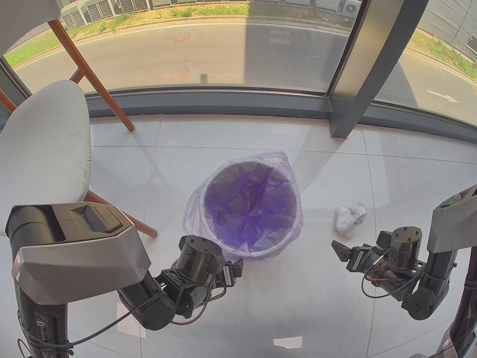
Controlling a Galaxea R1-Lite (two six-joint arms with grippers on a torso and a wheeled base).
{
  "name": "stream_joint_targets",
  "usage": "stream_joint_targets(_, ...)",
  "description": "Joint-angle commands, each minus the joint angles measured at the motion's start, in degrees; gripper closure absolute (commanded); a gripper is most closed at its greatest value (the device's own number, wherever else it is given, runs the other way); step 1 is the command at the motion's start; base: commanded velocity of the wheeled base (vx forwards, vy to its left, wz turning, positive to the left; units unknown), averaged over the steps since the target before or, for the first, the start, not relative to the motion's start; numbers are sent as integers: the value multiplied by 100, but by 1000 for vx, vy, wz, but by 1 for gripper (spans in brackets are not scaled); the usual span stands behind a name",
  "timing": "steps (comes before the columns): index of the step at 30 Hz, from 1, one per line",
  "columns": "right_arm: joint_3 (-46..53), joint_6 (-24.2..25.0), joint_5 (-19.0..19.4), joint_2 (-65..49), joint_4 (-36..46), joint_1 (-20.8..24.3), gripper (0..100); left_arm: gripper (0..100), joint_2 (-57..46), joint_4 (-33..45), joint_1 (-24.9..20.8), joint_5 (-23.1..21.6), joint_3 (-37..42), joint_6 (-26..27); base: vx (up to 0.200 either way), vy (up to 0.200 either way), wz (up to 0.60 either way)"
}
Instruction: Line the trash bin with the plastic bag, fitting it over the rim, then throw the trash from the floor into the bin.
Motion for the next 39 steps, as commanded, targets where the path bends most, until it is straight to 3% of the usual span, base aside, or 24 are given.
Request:
stream_joint_targets(1,12,1,-2,-12,-41,3,0,0,-24,-48,-1,8,62,-3,0,0,0)
stream_joint_targets(12,21,1,-2,-21,-32,20,0,0,-15,-496,17,43,79,6,0,0,0)
stream_joint_targets(39,92,1,-2,-74,-32,99,0,0,1022,-505,280,166,-615,164,0,0,0)
